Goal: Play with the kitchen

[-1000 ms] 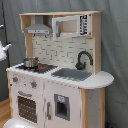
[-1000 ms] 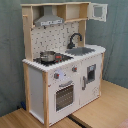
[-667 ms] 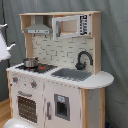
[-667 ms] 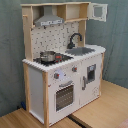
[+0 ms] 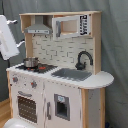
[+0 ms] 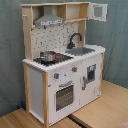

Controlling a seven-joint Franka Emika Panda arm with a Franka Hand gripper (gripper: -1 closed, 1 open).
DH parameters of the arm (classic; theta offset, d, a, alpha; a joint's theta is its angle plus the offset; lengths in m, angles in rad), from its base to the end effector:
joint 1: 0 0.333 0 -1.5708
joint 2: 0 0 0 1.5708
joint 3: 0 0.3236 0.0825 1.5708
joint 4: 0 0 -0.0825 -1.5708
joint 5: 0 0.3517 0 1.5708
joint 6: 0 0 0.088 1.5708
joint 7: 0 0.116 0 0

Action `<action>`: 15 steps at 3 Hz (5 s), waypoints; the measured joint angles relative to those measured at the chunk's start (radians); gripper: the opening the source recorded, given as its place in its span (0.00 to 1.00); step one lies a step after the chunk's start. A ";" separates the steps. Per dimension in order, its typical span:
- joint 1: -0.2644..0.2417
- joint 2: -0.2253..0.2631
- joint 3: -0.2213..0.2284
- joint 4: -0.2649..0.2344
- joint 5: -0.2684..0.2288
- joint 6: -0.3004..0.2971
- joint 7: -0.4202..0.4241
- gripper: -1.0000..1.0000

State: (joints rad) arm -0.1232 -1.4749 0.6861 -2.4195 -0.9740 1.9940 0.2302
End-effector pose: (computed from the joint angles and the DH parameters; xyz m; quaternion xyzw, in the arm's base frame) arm 0.0709 0.2221 0.7013 0.5797 0.0267 0.4835 0.6553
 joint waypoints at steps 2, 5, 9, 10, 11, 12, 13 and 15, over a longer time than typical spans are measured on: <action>-0.001 0.003 -0.120 -0.064 -0.053 0.155 0.082 1.00; -0.048 0.009 -0.309 -0.147 -0.079 0.410 0.122 1.00; -0.186 0.123 -0.494 -0.203 -0.140 0.725 0.137 1.00; -0.228 0.192 -0.490 -0.167 -0.140 0.789 0.146 1.00; -0.271 0.273 -0.480 -0.113 -0.140 0.844 0.153 1.00; -0.309 0.347 -0.460 -0.052 -0.140 0.879 0.164 1.00; -0.333 0.392 -0.442 -0.013 -0.140 0.897 0.173 1.00; -0.346 0.416 -0.429 0.005 -0.140 0.907 0.180 0.00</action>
State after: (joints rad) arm -0.4691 -1.0591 0.2568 -2.4145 -1.1142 2.9007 0.4098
